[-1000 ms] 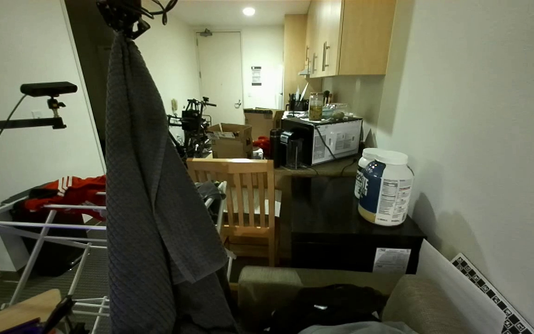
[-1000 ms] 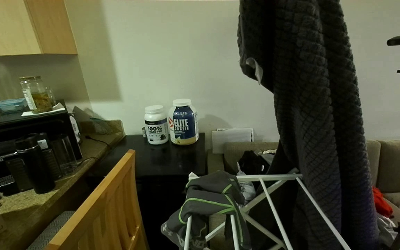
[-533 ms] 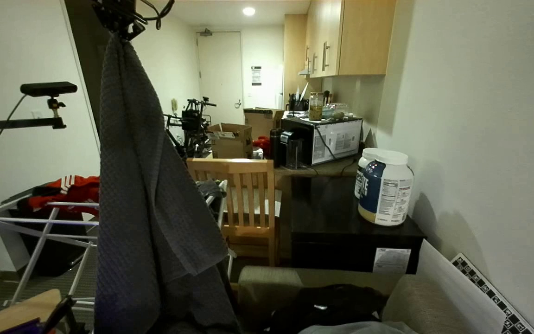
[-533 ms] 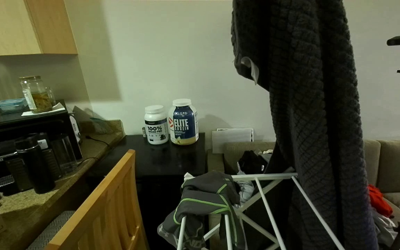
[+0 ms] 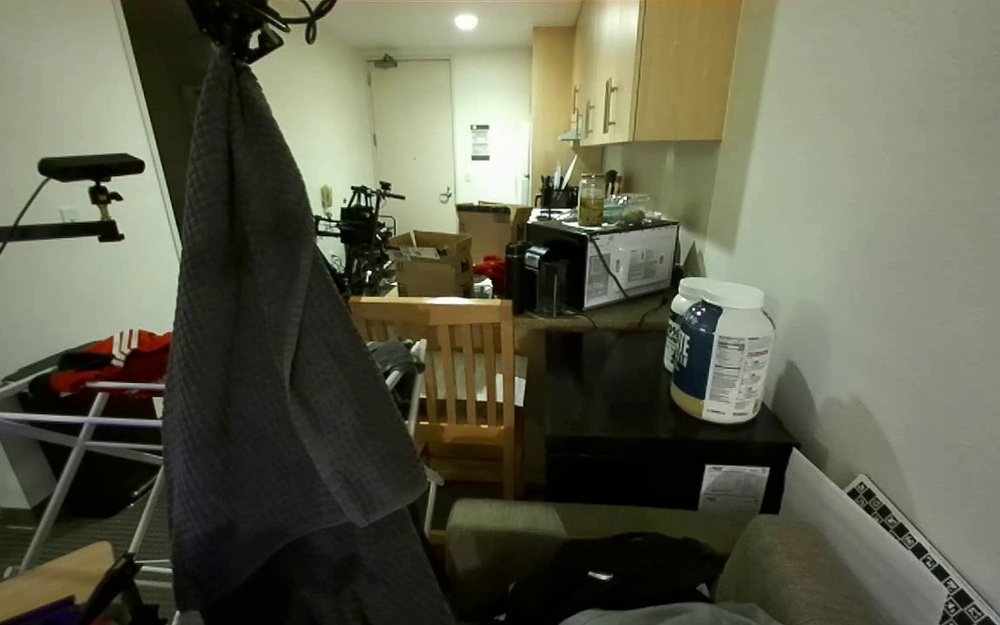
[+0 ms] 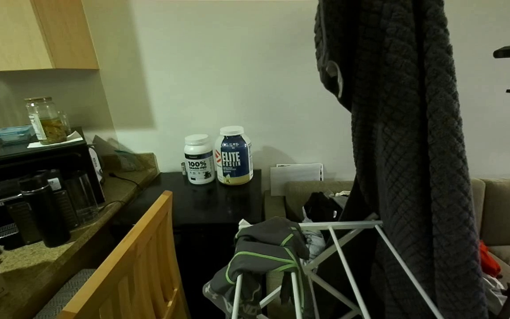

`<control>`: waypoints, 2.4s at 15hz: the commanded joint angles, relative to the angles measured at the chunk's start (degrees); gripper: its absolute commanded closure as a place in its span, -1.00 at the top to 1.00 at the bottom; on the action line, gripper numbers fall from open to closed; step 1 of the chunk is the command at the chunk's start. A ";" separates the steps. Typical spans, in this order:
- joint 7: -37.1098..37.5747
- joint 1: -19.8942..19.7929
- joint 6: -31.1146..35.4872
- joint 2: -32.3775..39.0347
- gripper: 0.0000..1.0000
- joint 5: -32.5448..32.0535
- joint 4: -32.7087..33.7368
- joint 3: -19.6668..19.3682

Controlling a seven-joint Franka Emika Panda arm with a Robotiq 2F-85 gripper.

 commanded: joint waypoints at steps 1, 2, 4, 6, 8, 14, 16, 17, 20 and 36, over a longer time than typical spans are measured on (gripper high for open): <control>-0.86 -2.51 -8.33 -0.55 -0.95 1.47 3.78 -3.23; -0.81 -3.13 -10.66 -0.24 -0.95 1.55 4.95 -4.06; 0.00 -4.12 -13.77 0.65 -0.95 1.78 7.73 -5.09; 1.19 -4.49 -14.65 1.52 -0.95 2.45 10.12 -5.08; 1.95 -4.17 -13.94 2.41 -0.95 3.57 12.40 -4.49; 4.03 -2.82 -9.81 4.69 -0.95 5.56 16.68 -0.04; 4.59 -2.34 -7.30 5.36 -0.95 5.22 17.15 1.72; 4.87 -1.98 -5.68 5.57 -0.95 4.95 16.97 2.51; 4.77 -1.14 -1.80 5.99 -0.95 4.15 15.77 4.35; 15.16 2.54 0.15 9.93 -0.95 -27.68 10.55 9.79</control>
